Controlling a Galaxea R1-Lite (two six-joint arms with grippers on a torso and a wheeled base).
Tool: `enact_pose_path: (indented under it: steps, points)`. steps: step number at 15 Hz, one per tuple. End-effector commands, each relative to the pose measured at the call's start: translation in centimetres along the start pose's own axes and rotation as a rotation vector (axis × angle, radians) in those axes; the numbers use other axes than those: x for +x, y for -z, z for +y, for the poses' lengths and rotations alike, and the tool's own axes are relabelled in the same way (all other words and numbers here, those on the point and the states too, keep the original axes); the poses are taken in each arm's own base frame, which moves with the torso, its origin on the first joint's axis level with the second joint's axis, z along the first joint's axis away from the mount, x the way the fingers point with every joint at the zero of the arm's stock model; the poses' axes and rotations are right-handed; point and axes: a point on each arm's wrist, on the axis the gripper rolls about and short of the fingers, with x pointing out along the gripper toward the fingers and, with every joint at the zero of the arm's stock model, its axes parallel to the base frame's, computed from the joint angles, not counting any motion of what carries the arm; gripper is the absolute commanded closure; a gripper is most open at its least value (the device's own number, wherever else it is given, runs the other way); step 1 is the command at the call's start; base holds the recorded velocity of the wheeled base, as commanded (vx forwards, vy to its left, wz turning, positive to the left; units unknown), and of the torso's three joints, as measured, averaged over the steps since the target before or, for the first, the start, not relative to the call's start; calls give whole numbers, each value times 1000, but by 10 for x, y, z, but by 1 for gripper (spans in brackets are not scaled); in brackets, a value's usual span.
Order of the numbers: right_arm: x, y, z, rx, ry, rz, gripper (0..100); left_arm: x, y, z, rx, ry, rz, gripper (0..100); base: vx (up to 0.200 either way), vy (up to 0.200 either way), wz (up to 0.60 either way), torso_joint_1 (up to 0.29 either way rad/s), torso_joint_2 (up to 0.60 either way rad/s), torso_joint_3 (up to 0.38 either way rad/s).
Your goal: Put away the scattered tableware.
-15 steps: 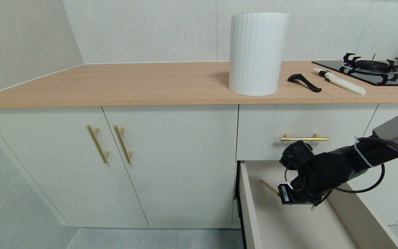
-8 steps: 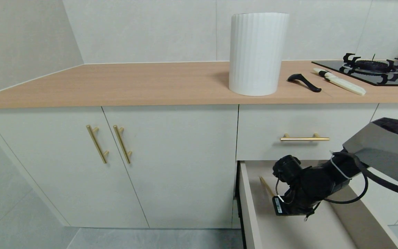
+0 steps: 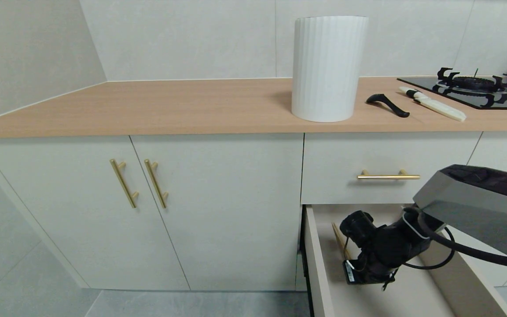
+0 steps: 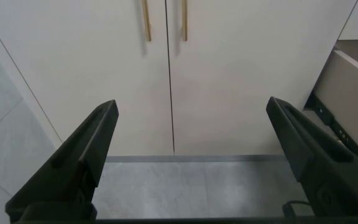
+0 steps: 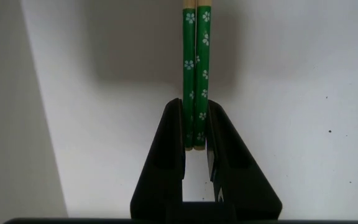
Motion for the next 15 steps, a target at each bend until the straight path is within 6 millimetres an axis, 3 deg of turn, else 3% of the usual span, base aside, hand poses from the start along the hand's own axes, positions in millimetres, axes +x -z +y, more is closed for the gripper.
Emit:
enact_pose_path:
  steps: [1, 2, 3, 10, 14, 15]
  points:
    - [2, 1, 0, -2, 2, 6, 100, 0, 0, 0, 0, -2, 1, 0, 0, 0, 0, 0, 0, 0]
    - [2, 1, 0, -2, 2, 6, 100, 0, 0, 0, 0, 0, 2, 0, 0, 0, 0, 0, 0, 0]
    - [2, 1, 0, -2, 2, 6, 0, 0, 0, 0, 0, 0, 1, 0, 0, 0, 0, 0, 0, 0]
    - [-7, -1, 0, 1, -5, -11, 0, 0, 0, 0, 0, -2, 1, 0, 0, 0, 0, 0, 0, 0]
    - [-97, -16, -11, 28, -111, -194, 0, 0, 0, 0, 0, -2, 1, 0, 0, 0, 0, 0, 0, 0]
    - [-137, -15, -19, 34, -137, -244, 0, 0, 0, 0, 0, 0, 2, 0, 0, 0, 0, 0, 0, 0]
